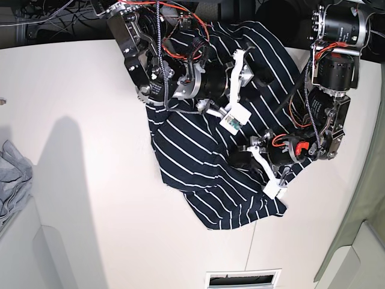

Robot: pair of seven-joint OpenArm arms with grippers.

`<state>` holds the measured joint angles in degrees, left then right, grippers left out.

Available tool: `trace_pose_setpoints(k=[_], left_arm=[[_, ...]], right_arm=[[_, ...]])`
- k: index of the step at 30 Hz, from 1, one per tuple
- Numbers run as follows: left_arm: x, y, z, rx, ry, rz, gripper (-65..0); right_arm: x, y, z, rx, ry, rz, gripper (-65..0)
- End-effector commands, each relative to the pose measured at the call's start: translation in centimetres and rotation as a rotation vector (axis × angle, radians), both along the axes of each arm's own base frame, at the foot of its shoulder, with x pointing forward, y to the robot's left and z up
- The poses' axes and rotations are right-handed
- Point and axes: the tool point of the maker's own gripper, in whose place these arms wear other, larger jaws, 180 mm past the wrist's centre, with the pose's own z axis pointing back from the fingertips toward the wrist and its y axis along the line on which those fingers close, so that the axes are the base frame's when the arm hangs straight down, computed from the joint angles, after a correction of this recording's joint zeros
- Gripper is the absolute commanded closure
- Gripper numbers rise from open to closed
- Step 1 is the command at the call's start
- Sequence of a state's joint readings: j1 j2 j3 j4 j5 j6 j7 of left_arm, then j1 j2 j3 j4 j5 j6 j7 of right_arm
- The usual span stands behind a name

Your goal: Layout the t-shirt on the table in an organized manner, then fold the t-shirt properly

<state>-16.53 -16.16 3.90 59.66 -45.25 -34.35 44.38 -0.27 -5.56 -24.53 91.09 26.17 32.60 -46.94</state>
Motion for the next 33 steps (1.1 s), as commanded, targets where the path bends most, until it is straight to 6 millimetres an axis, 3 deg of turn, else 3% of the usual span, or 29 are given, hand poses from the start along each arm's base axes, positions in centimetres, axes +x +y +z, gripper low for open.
trace_pose_setpoints(k=[1, 4, 7, 12, 15, 23, 25, 27, 33], left_arm=[[1.5, 0.4, 2.2, -0.025, -0.063, -0.005, -19.1], [1.1, 0.8, 2.5, -0.036, -0.054, -0.031, -19.1], [1.0, 1.3, 3.5, -0.067, -0.082, -0.053, -19.1], [0.1, 1.6, 3.6, -0.092, -0.033, -0.075, -19.1], [-0.3, 1.1, 3.8, -0.132, -0.012, -0.083, -19.1], [-0.5, 0.8, 3.7, -0.143, -0.006, -0.087, -19.1], [-0.2, 1.7, 3.9, -0.128, -0.015, -0.075, -19.1], [0.0, 3.4, 4.2, -0.104, -0.022, -0.056, -19.1], [0.5, 8.6, 5.4, -0.038, -0.046, 0.017, -19.1]], right_arm=[[1.1, 0.7, 2.5, 0.075, -0.056, -0.019, -29.6], [3.6, -1.0, 4.1, 0.073, -0.140, -0.109, -29.5], [7.8, -4.1, 5.3, 0.071, -0.216, -0.271, -29.5], [14.6, -11.2, 5.2, 0.009, -0.220, -0.595, -29.5], [16.8, -13.3, 4.3, -0.005, -0.186, -0.669, -29.5], [19.4, -11.9, -2.1, -0.060, -0.037, -0.638, -28.6], [19.5, -11.5, -2.7, -0.068, -0.012, -0.616, -17.8], [19.1, -10.2, -1.8, -0.027, -0.023, -0.557, 0.0], [17.5, -6.5, 3.6, 0.166, -0.049, -0.423, 0.0]])
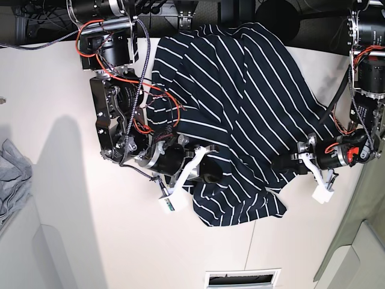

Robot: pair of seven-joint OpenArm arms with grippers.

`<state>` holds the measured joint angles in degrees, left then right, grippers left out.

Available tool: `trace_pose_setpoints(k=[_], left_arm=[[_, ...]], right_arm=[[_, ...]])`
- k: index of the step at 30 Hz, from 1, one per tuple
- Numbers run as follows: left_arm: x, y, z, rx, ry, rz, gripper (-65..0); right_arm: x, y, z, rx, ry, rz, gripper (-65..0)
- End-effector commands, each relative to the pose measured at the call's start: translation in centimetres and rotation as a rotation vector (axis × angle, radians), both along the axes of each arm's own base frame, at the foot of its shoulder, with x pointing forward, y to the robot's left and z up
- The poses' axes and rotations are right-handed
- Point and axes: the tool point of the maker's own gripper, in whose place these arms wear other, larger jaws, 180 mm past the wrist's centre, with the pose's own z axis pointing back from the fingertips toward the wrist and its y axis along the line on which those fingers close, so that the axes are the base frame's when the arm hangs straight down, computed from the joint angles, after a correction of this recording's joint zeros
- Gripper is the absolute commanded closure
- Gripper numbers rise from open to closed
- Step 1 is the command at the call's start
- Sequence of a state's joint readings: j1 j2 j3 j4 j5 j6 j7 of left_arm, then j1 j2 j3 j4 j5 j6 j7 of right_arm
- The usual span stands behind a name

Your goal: Layout the t-shirt on the table in an organized manner, then fold the t-shirt properly

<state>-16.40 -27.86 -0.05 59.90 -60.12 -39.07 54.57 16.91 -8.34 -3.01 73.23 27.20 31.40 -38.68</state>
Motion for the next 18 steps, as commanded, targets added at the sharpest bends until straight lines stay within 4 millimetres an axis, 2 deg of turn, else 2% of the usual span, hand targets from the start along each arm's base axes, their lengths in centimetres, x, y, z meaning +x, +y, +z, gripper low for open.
trace_pose_setpoints(k=[1, 4, 7, 10, 13, 14, 16, 17, 18], left_arm=[[1.6, 0.9, 2.4, -0.006, -0.076, 0.009, -19.1], [2.0, 3.5, 3.7, 0.003, -0.102, 0.059, -19.1], [2.3, 6.5, 5.4, 0.018, -0.136, 0.117, -19.1], [2.6, 9.2, 7.2, 0.023, -0.177, 0.174, -19.1], [2.9, 10.5, 8.5, 0.007, -0.209, 0.211, -19.1], [2.9, 10.5, 8.6, 0.003, -0.211, 0.213, -19.1], [2.7, 10.4, 8.4, -0.001, -0.200, 0.206, -19.1], [2.6, 10.3, 8.4, -0.007, -0.196, 0.203, -19.1], [2.5, 10.1, 8.4, -0.020, -0.191, 0.200, -19.1]], right_arm=[[0.7, 1.0, 3.0, 0.052, -0.072, 0.021, 0.0], [-1.5, 4.0, 4.3, 0.015, -0.120, 0.155, 0.0], [-5.3, 7.9, 4.3, -0.036, -0.152, 0.333, 0.0], [-10.1, 11.4, 2.6, -0.133, -0.191, 0.521, 0.0], [-14.4, 13.2, 0.3, -0.244, -0.229, 0.661, 0.0], [-15.5, 13.4, -0.4, -0.273, -0.236, 0.691, -5.8], [-17.0, 13.7, -1.4, -0.305, -0.234, 0.718, -23.9], [-17.4, 13.8, -1.5, -0.301, -0.234, 0.719, -29.1], [-17.6, 13.9, -1.6, -0.293, -0.228, 0.709, -30.8]])
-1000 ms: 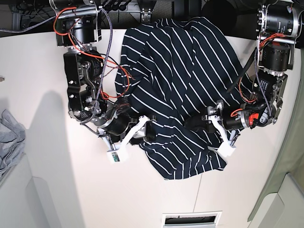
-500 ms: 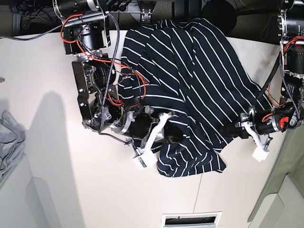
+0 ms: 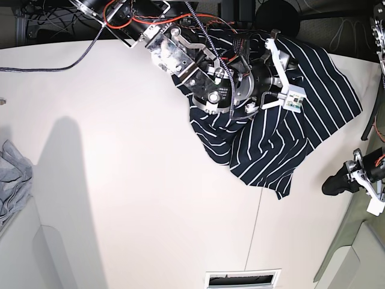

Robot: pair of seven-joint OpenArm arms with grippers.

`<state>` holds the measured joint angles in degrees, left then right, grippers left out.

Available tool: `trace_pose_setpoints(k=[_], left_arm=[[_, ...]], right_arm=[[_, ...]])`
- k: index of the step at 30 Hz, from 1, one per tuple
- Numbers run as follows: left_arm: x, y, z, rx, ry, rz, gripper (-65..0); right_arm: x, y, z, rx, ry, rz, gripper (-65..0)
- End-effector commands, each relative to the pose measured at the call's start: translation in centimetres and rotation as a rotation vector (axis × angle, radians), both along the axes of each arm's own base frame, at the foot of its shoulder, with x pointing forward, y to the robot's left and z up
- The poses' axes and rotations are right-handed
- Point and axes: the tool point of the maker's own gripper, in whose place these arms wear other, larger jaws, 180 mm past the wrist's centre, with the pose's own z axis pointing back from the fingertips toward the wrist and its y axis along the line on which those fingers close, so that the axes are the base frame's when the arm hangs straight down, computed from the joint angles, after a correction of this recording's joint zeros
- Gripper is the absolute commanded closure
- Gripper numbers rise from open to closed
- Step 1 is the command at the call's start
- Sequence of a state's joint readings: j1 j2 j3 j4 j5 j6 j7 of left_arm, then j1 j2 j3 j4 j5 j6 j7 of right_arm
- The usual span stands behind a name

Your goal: Layout the t-shirt on the table in an organized manner, then fold the t-shirt properly

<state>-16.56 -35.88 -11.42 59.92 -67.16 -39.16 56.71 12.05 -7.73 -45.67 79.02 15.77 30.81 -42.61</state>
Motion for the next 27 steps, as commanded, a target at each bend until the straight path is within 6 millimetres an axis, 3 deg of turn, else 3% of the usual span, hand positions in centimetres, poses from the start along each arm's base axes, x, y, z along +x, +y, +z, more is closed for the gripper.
trace_pose_setpoints(k=[1, 5, 7, 10, 15, 19, 22, 27], left_arm=[[0.9, 0.4, 2.4, -0.011, -0.069, -0.006, -19.1], [0.8, -0.8, 2.4, -0.048, -0.062, -0.034, -19.8], [0.6, -2.0, 1.5, -0.045, -0.037, -0.067, -23.7], [0.0, -4.6, -0.5, -0.039, 0.015, -0.135, -30.8], [-0.6, -9.1, -4.0, 0.013, 0.059, -0.227, -31.2], [-0.2, -11.5, -6.0, 0.094, 0.041, -0.258, -31.2], [-0.3, -13.3, -7.2, 0.133, 0.046, -0.288, -31.2], [-0.5, -14.9, -8.5, 0.202, 0.037, -0.331, -31.2]], right_arm=[[1.1, 1.0, 1.9, 0.066, -0.015, -0.036, -30.8], [4.3, -0.2, 2.9, 0.098, -0.011, -0.167, -30.8], [6.7, -1.4, 4.0, 0.131, -0.021, -0.247, -30.8], [10.6, -4.2, 5.6, 0.188, -0.032, -0.388, -30.8], [15.3, -9.5, 6.0, 0.227, -0.020, -0.603, -30.8], [17.2, -13.2, 5.0, 0.206, -0.005, -0.718, -31.0], [18.3, -16.4, 3.9, 0.180, 0.015, -0.822, -35.2], [16.7, -18.9, -0.2, 0.103, 0.095, -0.871, -36.0]])
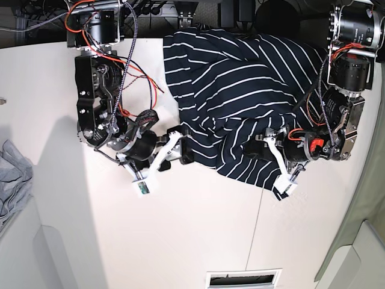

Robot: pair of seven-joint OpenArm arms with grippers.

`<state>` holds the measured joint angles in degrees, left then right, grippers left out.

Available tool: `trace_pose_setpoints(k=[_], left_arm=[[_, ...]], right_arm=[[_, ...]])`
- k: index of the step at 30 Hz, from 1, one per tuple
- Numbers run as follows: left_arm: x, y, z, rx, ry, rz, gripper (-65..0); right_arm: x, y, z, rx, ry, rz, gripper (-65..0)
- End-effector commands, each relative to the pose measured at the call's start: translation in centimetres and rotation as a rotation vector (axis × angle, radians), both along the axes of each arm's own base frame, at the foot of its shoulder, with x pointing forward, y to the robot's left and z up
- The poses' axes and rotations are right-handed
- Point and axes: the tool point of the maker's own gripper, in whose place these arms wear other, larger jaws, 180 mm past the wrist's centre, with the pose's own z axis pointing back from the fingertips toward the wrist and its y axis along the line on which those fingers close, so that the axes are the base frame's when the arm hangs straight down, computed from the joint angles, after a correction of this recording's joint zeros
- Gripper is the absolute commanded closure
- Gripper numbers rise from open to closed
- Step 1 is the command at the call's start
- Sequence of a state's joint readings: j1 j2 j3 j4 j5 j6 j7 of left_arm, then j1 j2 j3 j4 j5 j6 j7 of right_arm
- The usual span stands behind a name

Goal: Layout the t-shirt on the table in an organized manner, then fold the t-shirt properly
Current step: 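Stretch the lifted shirt apart with both grippers and lay it flat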

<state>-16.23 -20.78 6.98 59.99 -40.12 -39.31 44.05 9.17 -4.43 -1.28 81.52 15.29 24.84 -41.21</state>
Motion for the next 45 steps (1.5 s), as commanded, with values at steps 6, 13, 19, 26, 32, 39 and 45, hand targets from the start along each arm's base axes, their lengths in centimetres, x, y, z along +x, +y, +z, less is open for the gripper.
trace_pose_setpoints(k=[6, 13, 19, 26, 32, 39, 45], left_arm=[[0.7, -0.8, 0.5, 0.057, -0.051, -0.078, -31.0], [0.7, 0.0, -0.5, 0.141, -0.042, -0.067, 0.0], [3.9, 2.0, 2.0, 0.181, -0.096, 0.004, 0.0], [9.5, 5.7, 9.1, 0.171, -0.235, 0.104, 0.0], [13.3, 8.2, 15.9, 0.182, -0.381, 0.150, 0.0], [14.8, 9.6, 21.4, 0.095, -0.454, 0.186, 0.0], [10.4, 11.2, 19.5, -0.092, -0.349, 0.159, 0.0]], right_arm=[[-2.9, 1.7, -4.0, 0.058, 0.109, 0.033, -36.0], [-4.2, 4.0, -4.7, 0.059, 0.119, 0.103, -0.8], [-0.3, 2.9, -2.2, 0.075, 0.016, 0.058, 0.0], [6.1, -1.3, 3.4, 0.110, -0.123, -0.048, 0.0], [10.1, -5.4, 9.3, 0.169, -0.256, -0.139, 0.0], [10.1, -9.1, 12.5, 0.095, -0.318, -0.099, 0.0], [5.4, -11.4, 8.7, 0.076, -0.227, -0.083, 0.0]])
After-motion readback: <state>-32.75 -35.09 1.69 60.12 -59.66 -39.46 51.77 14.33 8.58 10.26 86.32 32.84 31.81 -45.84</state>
